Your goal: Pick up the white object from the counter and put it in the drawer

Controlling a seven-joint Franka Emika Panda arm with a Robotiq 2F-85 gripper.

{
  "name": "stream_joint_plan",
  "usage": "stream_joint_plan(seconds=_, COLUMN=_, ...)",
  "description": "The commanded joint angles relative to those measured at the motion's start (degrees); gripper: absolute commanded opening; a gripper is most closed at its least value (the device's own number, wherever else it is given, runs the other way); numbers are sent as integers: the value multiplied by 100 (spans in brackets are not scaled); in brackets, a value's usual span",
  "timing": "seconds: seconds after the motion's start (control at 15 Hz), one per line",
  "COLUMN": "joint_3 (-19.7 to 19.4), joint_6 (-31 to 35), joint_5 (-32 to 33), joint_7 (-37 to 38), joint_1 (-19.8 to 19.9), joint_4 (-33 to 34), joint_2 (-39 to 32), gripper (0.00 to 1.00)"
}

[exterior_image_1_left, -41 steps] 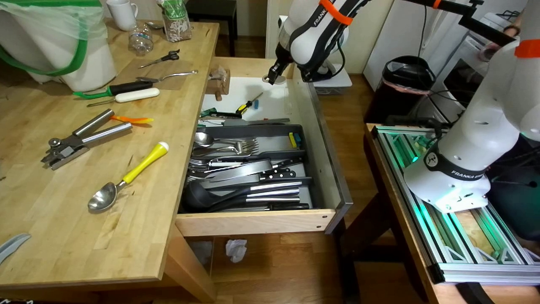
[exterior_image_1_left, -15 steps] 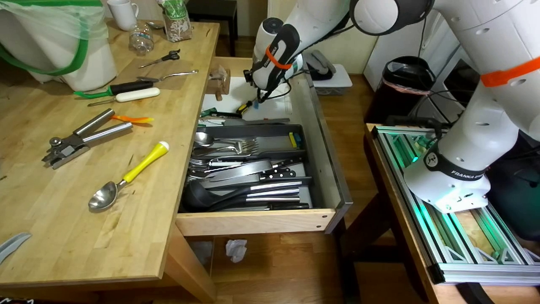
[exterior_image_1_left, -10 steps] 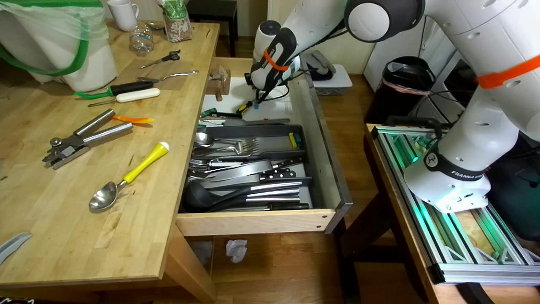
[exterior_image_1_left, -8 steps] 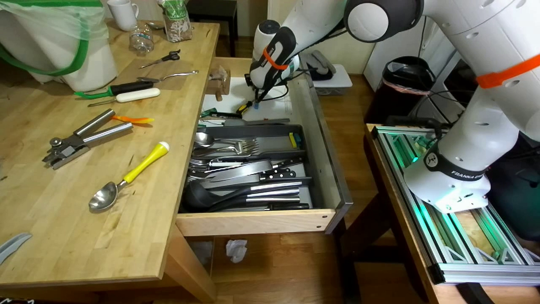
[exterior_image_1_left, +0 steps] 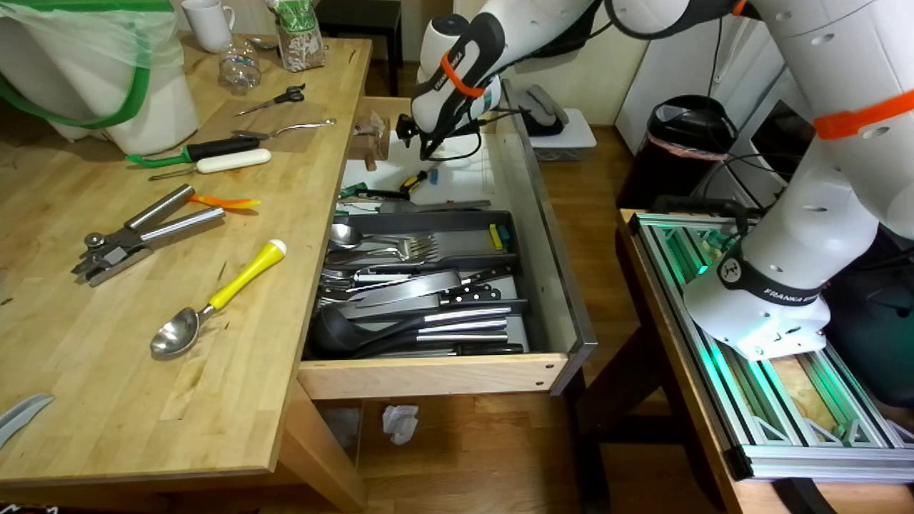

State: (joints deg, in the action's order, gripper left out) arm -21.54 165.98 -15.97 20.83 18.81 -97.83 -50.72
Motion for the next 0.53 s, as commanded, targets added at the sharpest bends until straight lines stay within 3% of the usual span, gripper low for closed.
stream_joint_plan(seconds=0.0, joint_3=572, joint_6=-260, joint_5=239, joint_7=-1161, joint_1=303, joint_4=-1204, joint_2=1430, gripper=100)
stream_joint_plan(seconds=0.47, joint_3=642, joint_6=-1448, joint_5=976, joint_7=-2671, joint_1=178, joint_4=-2613, joint_2=3744, gripper=100)
